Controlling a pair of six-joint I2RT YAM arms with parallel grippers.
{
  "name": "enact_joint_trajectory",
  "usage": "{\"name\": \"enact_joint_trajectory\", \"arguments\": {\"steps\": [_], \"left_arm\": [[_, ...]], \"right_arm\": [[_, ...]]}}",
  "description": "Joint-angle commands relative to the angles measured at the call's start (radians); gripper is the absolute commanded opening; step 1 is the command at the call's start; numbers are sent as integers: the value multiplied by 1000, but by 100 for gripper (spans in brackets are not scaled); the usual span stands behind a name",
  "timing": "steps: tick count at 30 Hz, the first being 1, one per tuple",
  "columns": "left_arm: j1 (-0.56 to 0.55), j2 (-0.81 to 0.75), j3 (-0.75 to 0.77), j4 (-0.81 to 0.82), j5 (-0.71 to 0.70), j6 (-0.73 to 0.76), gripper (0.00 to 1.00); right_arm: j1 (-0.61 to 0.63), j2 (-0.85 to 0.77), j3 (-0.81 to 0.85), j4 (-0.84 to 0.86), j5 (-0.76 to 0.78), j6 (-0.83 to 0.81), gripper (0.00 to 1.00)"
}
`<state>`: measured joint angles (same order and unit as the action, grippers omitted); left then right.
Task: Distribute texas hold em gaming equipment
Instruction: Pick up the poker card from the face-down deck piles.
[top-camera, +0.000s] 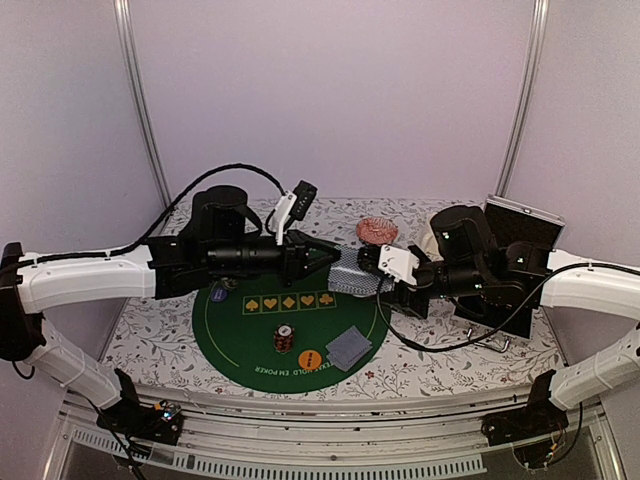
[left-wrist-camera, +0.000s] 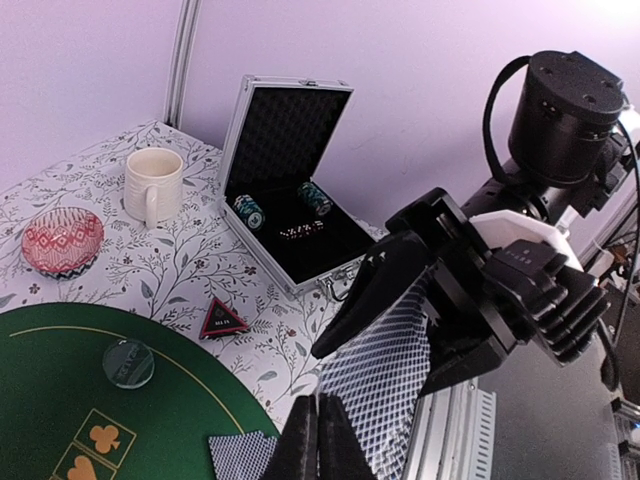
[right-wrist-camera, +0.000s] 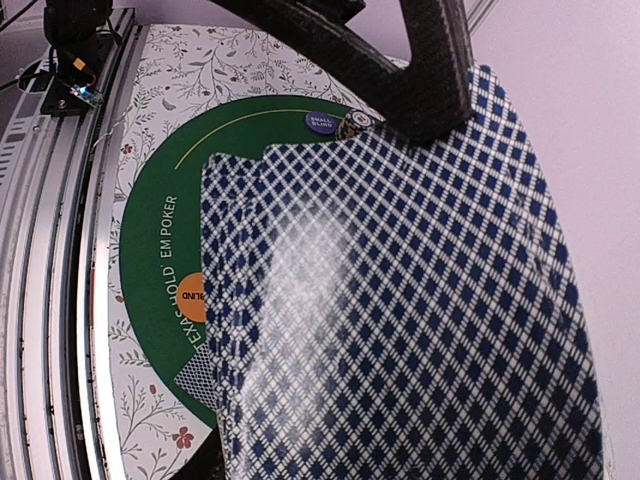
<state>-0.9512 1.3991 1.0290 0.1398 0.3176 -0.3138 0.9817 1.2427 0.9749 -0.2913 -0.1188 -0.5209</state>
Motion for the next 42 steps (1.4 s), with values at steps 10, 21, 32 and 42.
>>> {"name": "enact_joint_trajectory", "arguments": {"steps": [10,21,32,42], "left_arm": [[3,-47,-7,1,59,4,0],[4,-64,-20,-15,58,10,0],[59,-176,-82,9,-2,-78,0],[258,-296,-166,-86,-47,-262,0]], "right_arm": [[7,-19,-2,28,7,2,43],[-4,-24,-9,30,2,9,43],[-39,-36,-27,34,-8,23,42],[-64,-29,-29,37,-16,31,42]]}}
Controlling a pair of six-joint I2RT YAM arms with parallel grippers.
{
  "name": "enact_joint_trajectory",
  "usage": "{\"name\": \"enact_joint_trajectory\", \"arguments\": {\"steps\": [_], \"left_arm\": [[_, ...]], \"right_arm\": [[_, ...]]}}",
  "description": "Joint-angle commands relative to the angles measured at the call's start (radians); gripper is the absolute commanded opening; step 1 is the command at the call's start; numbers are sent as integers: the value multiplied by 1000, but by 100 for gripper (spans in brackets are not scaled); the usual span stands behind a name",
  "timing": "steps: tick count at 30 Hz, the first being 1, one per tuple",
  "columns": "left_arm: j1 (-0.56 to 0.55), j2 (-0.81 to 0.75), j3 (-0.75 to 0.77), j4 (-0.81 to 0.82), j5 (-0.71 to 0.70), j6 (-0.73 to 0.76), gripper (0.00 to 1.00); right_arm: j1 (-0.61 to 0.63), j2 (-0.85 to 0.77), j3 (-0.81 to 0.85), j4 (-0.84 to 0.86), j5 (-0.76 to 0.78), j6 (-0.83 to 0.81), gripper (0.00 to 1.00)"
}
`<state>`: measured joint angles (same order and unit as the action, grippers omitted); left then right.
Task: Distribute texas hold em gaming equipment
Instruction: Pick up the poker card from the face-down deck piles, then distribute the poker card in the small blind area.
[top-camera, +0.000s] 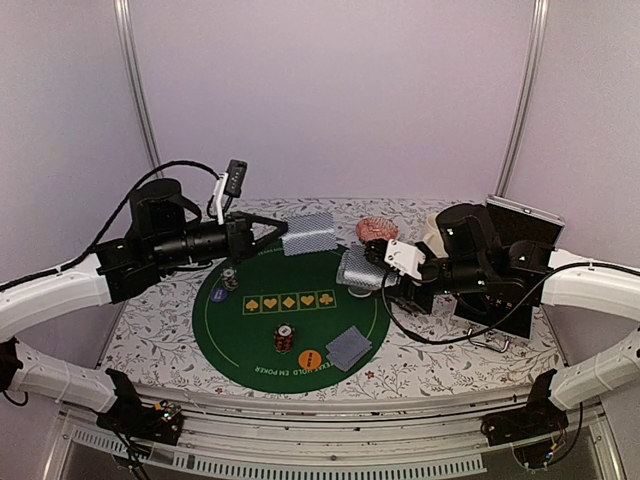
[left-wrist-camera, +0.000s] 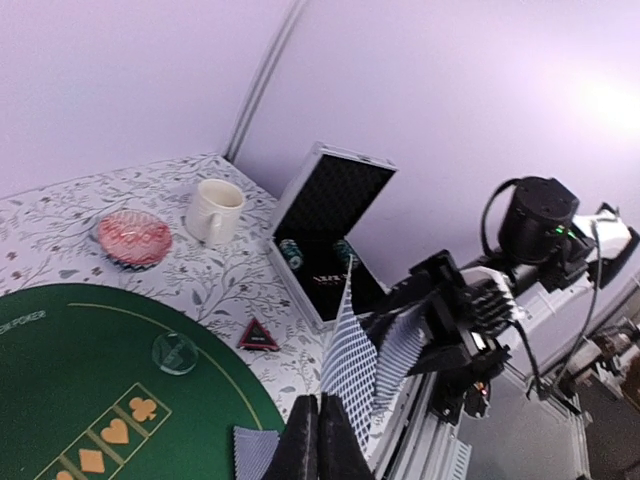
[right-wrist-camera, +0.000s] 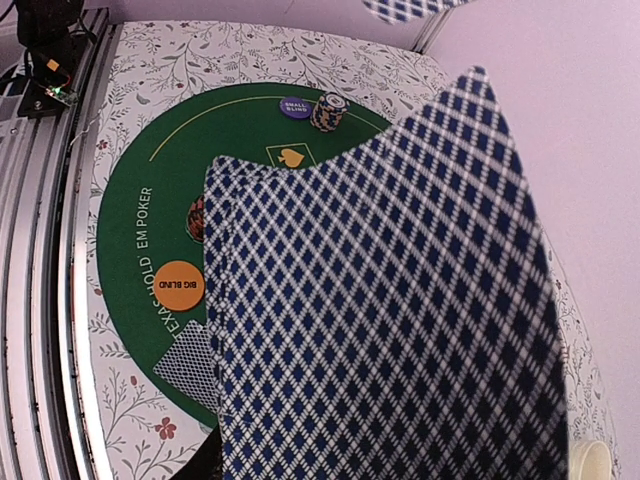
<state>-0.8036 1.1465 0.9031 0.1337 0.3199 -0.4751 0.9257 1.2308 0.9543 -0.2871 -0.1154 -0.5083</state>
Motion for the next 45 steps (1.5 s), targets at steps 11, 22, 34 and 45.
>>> {"name": "enact_joint_trajectory", "arguments": {"steps": [11,22,34,45], "left_arm": [[501,-120,-405,-183,-3,-308,0],[609,-100,-584,-155,-95,-366,0],[660,-77,-631,-148,-94,-367,0],[661,-211,-557,-282,-210,-367,59]], "right_arm": [[-7,-49,-19,21,-27,10,43],[-7,-52,-9,14,-34,-1,43],[-7,-57,-7,6,-34,2,43],[-7,-50,6,-10,-46,2,43]]}}
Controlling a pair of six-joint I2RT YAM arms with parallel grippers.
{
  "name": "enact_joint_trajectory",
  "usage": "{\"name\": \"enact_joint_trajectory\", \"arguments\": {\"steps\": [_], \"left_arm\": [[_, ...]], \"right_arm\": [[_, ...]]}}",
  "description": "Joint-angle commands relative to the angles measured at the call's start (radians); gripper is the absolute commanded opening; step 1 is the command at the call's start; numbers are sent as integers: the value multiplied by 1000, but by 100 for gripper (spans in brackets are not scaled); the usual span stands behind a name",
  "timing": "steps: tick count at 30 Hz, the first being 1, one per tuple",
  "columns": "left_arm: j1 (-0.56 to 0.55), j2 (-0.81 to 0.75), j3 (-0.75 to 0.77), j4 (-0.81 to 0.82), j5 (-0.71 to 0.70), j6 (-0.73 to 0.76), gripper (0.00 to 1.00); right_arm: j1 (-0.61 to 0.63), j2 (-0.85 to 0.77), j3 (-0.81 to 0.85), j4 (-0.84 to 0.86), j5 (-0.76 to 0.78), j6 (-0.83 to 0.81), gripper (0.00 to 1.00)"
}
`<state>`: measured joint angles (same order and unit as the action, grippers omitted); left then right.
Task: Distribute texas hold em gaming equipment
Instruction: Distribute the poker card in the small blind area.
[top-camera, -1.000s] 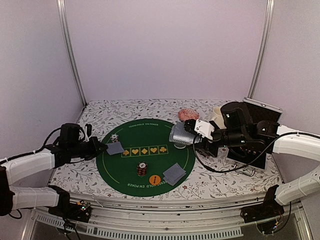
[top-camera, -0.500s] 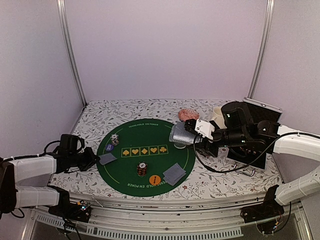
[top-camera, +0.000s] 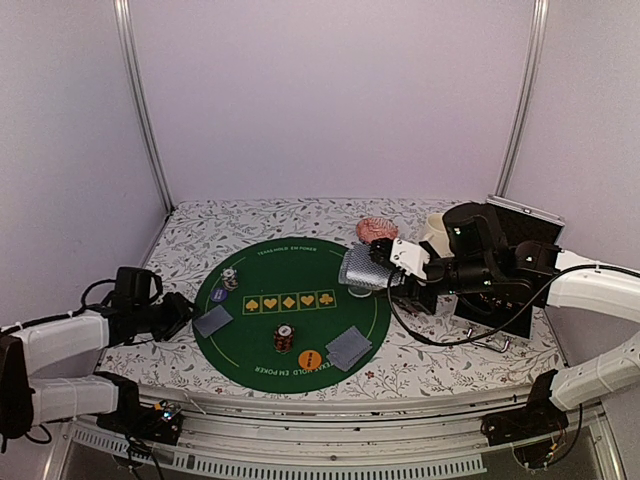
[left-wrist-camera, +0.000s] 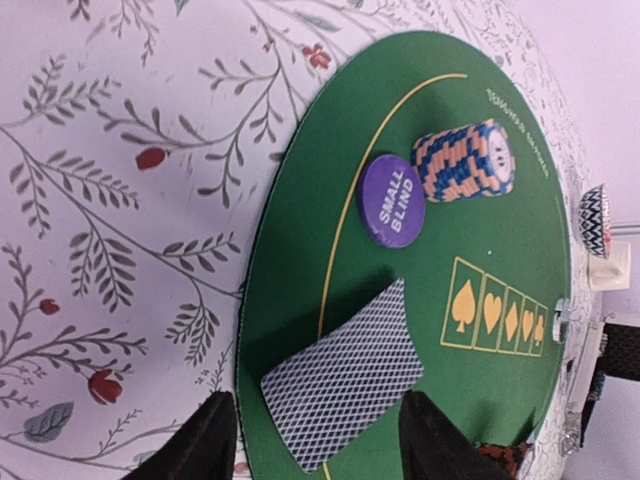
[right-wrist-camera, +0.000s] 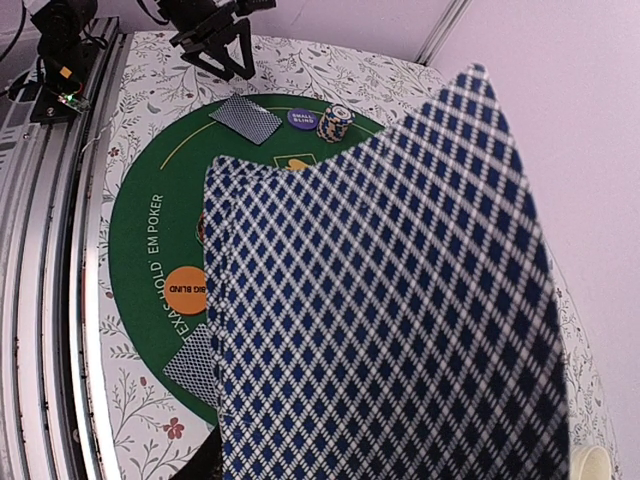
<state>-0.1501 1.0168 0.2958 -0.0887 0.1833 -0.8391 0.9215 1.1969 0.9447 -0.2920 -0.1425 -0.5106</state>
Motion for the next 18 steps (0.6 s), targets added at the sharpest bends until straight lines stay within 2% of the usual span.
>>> {"name": "enact_joint_trajectory", "arguments": {"steps": [1,5,8,10,11,13,15,18], "left_arm": [[8,-111,58,-62,-82,-12,59],[-29,-230,109,-18,-105,15,59],[-147,-241,211,19,-128,142,63],[-260,-200,308,23,-135,254,73],[-319,-167,369,25,-122,309,82],[-411,-85,452,34,-35,401,96],[-494,5,518,58,102,429,98],[-598,135,608,90,185,452,98]], "right_arm": [[-4,-15,18,-7,-20,4,43],[-4,0,29,-19,-30,3,43],[-3,11,42,-17,-43,3,43],[-4,18,49,-15,-51,3,43],[-3,23,52,-13,-55,2,43],[-1,33,60,-10,-63,2,43],[0,43,67,-7,-71,1,43],[8,55,76,-6,-73,6,43]]}}
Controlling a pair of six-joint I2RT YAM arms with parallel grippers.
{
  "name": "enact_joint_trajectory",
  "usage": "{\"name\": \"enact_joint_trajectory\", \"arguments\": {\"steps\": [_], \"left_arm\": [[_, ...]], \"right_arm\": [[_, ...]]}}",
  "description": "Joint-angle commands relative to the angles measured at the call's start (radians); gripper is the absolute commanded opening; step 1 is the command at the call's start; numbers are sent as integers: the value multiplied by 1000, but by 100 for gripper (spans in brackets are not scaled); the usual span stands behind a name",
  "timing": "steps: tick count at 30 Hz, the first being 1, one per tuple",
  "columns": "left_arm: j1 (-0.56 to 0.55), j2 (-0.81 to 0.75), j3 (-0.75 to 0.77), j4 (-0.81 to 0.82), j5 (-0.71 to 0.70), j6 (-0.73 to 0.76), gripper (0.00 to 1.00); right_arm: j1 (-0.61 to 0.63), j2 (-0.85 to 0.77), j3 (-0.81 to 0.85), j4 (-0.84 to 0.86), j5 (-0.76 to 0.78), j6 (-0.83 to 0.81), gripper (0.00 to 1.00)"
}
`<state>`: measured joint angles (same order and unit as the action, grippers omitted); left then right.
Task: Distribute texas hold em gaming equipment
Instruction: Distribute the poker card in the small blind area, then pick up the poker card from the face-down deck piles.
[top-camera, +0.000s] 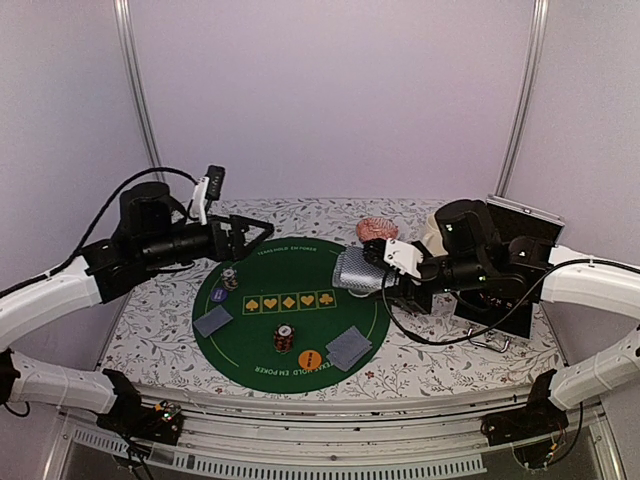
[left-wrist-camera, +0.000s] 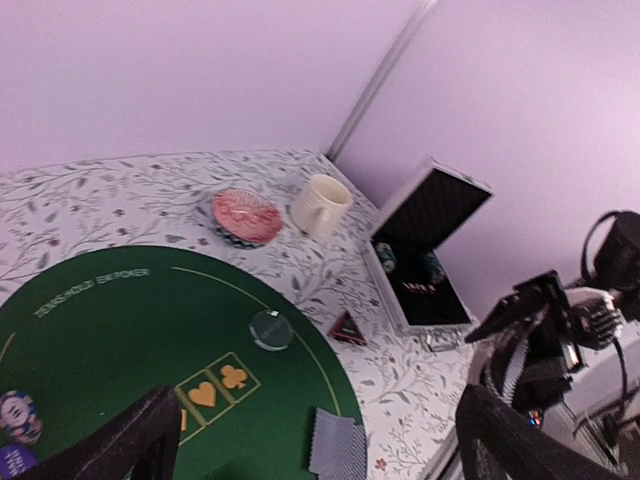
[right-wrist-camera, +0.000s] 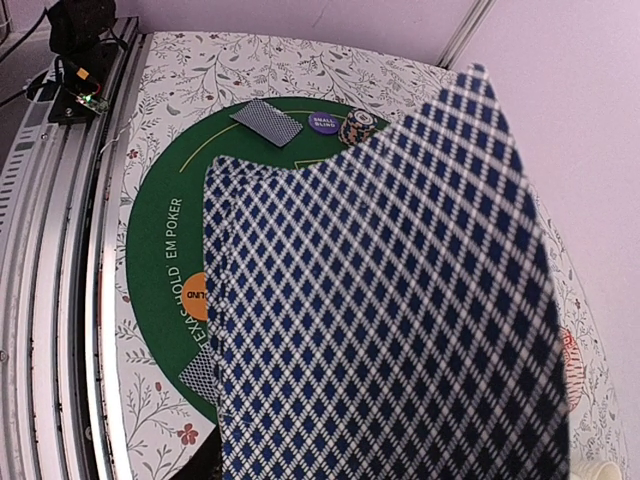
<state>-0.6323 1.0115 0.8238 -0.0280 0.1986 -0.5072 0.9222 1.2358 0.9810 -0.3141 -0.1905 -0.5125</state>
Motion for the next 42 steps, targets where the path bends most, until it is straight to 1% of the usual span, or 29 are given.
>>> {"name": "enact_joint_trajectory", "arguments": {"steps": [1,5,10,17,21,24,28,31,35,42], "left_arm": [[-149,189,108,39,183,132,98],[-234,301,213,57,226,163,98],[-266,372,255,55,229,174,98],[-290,456,323,20,148,169,98],[-290,485,356,-40,62,165,98],[-290,478,359,-66,30,168,96],[-290,442,331,-56,22,167,90],[-288,425,315,-55,23,168,89],[-289,421,307,-47,59,167,89],[-288,406,297,-5,144,157,95]], "right_arm": [[11,19,44,15,-22,7,43],[22,26,52,15,-23,8,43],[28,34,55,18,-24,6,43],[32,40,54,28,-27,6,43],[31,35,52,29,-26,5,43],[32,26,45,33,-27,5,43],[31,15,35,37,-21,3,43],[32,11,30,38,-15,3,43],[32,7,27,38,-13,2,43],[31,4,26,38,-10,2,43]]}}
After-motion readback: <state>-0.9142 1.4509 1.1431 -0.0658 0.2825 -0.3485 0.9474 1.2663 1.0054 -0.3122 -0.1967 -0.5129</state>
